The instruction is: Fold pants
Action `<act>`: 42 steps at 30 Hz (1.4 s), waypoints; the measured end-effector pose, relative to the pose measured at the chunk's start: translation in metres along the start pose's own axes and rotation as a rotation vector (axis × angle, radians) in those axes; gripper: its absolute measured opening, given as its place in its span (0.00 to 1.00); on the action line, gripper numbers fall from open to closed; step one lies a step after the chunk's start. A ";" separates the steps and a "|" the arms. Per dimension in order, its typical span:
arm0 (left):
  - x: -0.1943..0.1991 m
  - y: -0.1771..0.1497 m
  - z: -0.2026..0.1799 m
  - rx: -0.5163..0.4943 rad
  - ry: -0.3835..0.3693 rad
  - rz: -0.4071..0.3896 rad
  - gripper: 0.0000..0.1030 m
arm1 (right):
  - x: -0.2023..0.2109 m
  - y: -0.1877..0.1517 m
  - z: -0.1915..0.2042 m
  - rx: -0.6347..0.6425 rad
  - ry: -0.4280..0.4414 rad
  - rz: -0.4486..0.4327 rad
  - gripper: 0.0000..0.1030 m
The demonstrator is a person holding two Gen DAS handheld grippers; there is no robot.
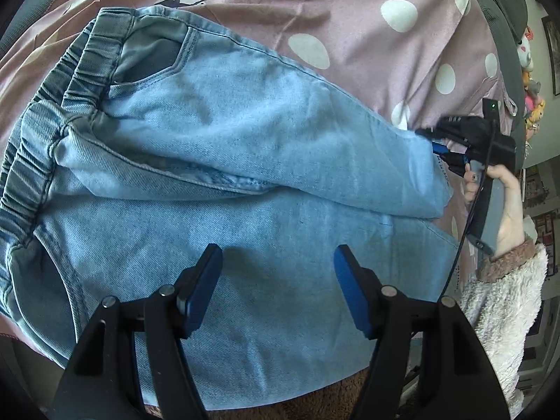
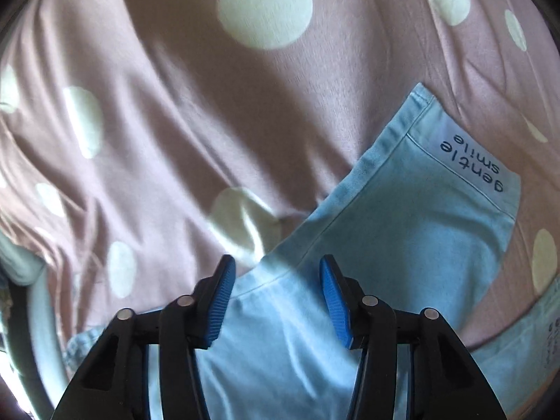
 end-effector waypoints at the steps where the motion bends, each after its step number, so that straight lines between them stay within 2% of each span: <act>1: 0.001 0.001 0.000 0.002 0.001 0.000 0.64 | -0.002 -0.003 -0.004 -0.002 -0.003 -0.001 0.14; 4: 0.010 0.004 -0.004 0.009 0.000 -0.020 0.64 | 0.021 -0.014 -0.023 -0.015 0.102 -0.056 0.10; 7: 0.035 0.010 -0.012 0.020 0.050 -0.126 0.65 | 0.061 -0.034 -0.047 -0.017 0.226 -0.122 0.10; 10: 0.049 0.019 -0.020 0.026 0.035 -0.187 0.69 | 0.102 -0.073 -0.080 0.004 0.329 -0.204 0.10; 13: 0.044 0.033 -0.024 0.060 -0.002 -0.165 0.69 | 0.122 -0.116 -0.108 0.028 0.374 -0.256 0.10; 16: 0.031 0.052 -0.030 0.096 -0.051 -0.134 0.68 | 0.119 -0.153 -0.128 0.051 0.394 -0.226 0.09; 19: 0.019 0.068 -0.038 0.126 -0.086 -0.124 0.68 | 0.108 -0.170 -0.140 0.056 0.384 -0.189 0.09; 23: -0.008 0.088 -0.043 0.152 -0.065 -0.077 0.65 | 0.096 -0.181 -0.138 0.077 0.363 -0.174 0.09; 25: -0.027 0.094 -0.039 0.167 -0.050 -0.034 0.48 | 0.094 -0.182 -0.142 0.059 0.379 -0.166 0.09; 26: -0.034 0.094 -0.035 0.172 -0.035 -0.017 0.43 | 0.093 -0.182 -0.144 0.055 0.386 -0.160 0.09; 27: -0.037 0.093 -0.033 0.178 -0.031 -0.014 0.31 | 0.091 -0.184 -0.146 0.051 0.387 -0.157 0.09; 28: -0.038 0.089 -0.031 0.181 -0.045 -0.017 0.14 | 0.090 -0.184 -0.147 0.048 0.387 -0.155 0.09; 30: -0.030 0.079 -0.033 0.165 -0.066 -0.050 0.12 | 0.089 -0.186 -0.149 0.051 0.385 -0.149 0.09; 34: 0.010 0.051 -0.045 0.063 -0.110 -0.136 0.12 | 0.096 -0.185 -0.149 0.063 0.349 -0.184 0.09; 36: 0.023 0.031 -0.049 0.022 -0.115 -0.150 0.11 | 0.103 -0.184 -0.147 0.080 0.324 -0.214 0.09; 38: 0.026 0.007 -0.046 -0.003 -0.090 -0.136 0.11 | 0.105 -0.186 -0.146 0.092 0.289 -0.231 0.09; 42: 0.011 -0.030 -0.027 0.020 -0.038 -0.065 0.08 | 0.097 -0.188 -0.146 0.099 0.243 -0.206 0.09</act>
Point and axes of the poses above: each gripper's, at about its wrist camera, not at the fingertips, and x roughly against the way its jaws point, z to its left, y to its top, the point moved 1 cm from there along -x, roughly the way its jaws point, and after that the axes turned 10 degrees about -x, right-handed, at the moved point
